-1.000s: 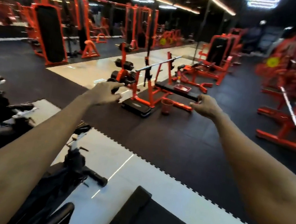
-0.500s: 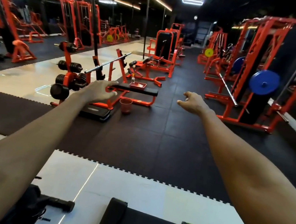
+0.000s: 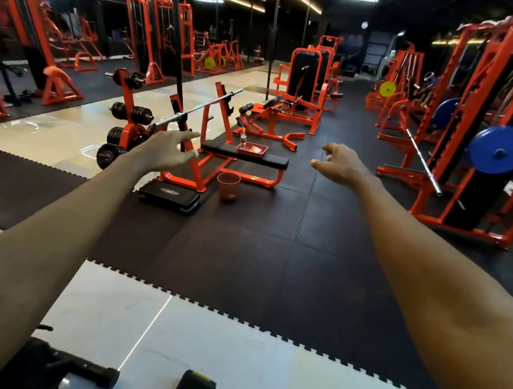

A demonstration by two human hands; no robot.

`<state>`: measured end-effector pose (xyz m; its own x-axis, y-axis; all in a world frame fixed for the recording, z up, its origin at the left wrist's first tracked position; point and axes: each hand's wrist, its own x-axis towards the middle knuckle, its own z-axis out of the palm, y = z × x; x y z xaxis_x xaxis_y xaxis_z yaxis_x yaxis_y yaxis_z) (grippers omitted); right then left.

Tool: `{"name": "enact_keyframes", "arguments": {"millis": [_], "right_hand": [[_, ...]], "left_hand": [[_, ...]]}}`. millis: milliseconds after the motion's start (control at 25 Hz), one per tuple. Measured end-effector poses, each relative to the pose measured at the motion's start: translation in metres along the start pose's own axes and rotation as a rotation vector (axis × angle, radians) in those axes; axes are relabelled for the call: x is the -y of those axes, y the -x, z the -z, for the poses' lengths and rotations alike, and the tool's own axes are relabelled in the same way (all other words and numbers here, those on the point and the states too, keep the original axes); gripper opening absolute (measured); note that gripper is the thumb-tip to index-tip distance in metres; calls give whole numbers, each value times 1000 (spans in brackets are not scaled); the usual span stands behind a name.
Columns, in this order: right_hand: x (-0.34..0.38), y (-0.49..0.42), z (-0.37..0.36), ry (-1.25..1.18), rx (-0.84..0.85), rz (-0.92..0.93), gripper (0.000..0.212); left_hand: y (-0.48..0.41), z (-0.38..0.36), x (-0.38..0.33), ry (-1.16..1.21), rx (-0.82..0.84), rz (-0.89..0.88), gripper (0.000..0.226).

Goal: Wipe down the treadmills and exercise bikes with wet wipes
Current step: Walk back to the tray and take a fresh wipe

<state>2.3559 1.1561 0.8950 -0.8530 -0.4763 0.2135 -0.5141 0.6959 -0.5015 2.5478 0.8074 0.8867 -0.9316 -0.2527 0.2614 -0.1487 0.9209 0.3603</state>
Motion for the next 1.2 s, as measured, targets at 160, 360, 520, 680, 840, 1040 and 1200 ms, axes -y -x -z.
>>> {"name": "enact_keyframes", "arguments": {"millis": [160,360,520,680,840,1040,1200], "right_hand": [[-23,-74,-12,19,14,7,66],[-41,-191,-47,19,19,65,60],[-44,-290,-78,48,50,95,63],[-52,-381,-103,52,41,128,65],[-71,-454,-123,48,73,130,70],[-120,-546,-193,43,78,184,71],[-167,-614,-268,31,84,233,75]], "left_hand": [[-70,-16,16,-15,-18,26,56],[-168,-52,61,-32,-58,31,56],[-244,-70,108,-27,-14,90,58],[-324,-78,144,-50,-18,123,61],[-388,-87,169,-107,-18,157,69],[-454,-160,207,-133,-53,157,72],[-502,-235,243,-153,-97,184,69]]}}
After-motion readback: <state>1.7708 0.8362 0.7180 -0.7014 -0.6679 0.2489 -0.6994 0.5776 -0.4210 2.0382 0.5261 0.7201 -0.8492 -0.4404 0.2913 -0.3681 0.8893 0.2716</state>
